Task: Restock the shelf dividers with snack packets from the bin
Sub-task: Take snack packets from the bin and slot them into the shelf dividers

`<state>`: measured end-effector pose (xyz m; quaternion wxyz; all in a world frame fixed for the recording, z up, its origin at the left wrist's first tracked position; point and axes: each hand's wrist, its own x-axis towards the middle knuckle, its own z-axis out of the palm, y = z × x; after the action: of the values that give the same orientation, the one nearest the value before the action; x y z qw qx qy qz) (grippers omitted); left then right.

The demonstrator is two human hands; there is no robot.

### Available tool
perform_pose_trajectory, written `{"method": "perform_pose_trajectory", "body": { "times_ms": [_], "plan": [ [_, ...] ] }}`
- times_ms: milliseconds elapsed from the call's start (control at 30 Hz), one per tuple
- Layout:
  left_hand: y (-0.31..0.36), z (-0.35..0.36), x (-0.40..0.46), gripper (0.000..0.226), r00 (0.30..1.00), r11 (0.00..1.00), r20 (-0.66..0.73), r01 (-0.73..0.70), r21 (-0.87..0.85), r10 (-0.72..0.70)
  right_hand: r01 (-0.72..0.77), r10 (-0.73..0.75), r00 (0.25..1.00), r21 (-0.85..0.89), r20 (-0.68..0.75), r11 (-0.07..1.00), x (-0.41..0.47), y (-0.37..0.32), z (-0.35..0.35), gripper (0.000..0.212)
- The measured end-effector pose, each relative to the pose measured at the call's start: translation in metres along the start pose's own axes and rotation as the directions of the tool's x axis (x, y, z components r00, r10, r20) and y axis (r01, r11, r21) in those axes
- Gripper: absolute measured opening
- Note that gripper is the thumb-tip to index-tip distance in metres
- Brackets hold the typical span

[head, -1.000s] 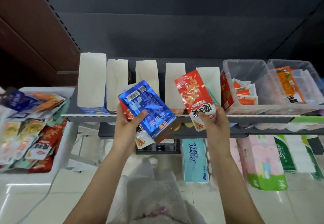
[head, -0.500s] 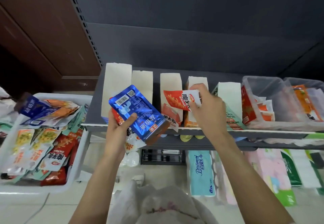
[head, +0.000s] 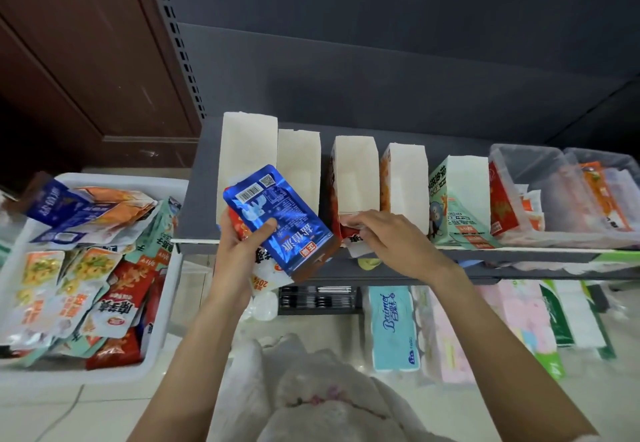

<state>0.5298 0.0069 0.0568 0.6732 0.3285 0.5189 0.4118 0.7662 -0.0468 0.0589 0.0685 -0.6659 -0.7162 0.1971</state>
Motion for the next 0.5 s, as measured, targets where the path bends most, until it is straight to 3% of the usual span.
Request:
{"method": "perform_pose_trajectory", "body": {
  "times_ms": [200, 333, 400, 433, 500],
  "plan": [
    [0.000, 0.000, -0.004, 0.055, 0.998, 1.000, 0.053, 0.017, 0.026, -0.019, -0.040, 0.042, 0.996, -0.028, 0.077, 0.999, -0.006, -0.005, 0.005, 0.039],
    [0.001, 0.001, -0.004, 0.054, 0.996, 0.999, 0.083, 0.023, 0.045, -0.027, -0.059, 0.065, 0.996, 0.079, -0.068, 0.995, -0.009, -0.017, -0.003, 0.037],
    [0.002, 0.001, -0.004, 0.054, 0.995, 0.998, 0.094, 0.022, 0.057, -0.028, -0.019, 0.045, 0.995, 0.259, -0.094, 0.966, -0.011, -0.034, -0.009, 0.052],
    [0.003, 0.001, -0.004, 0.054, 0.995, 0.998, 0.102, 0.018, 0.062, -0.024, 0.037, -0.018, 0.997, 0.248, -0.079, 0.968, -0.012, -0.044, -0.011, 0.065],
    [0.003, 0.000, -0.004, 0.053, 0.991, 0.997, 0.133, -0.008, 0.071, -0.001, 0.179, -0.178, 0.983, 0.047, -0.032, 0.983, -0.010, -0.060, -0.004, 0.084]
  ]
}}
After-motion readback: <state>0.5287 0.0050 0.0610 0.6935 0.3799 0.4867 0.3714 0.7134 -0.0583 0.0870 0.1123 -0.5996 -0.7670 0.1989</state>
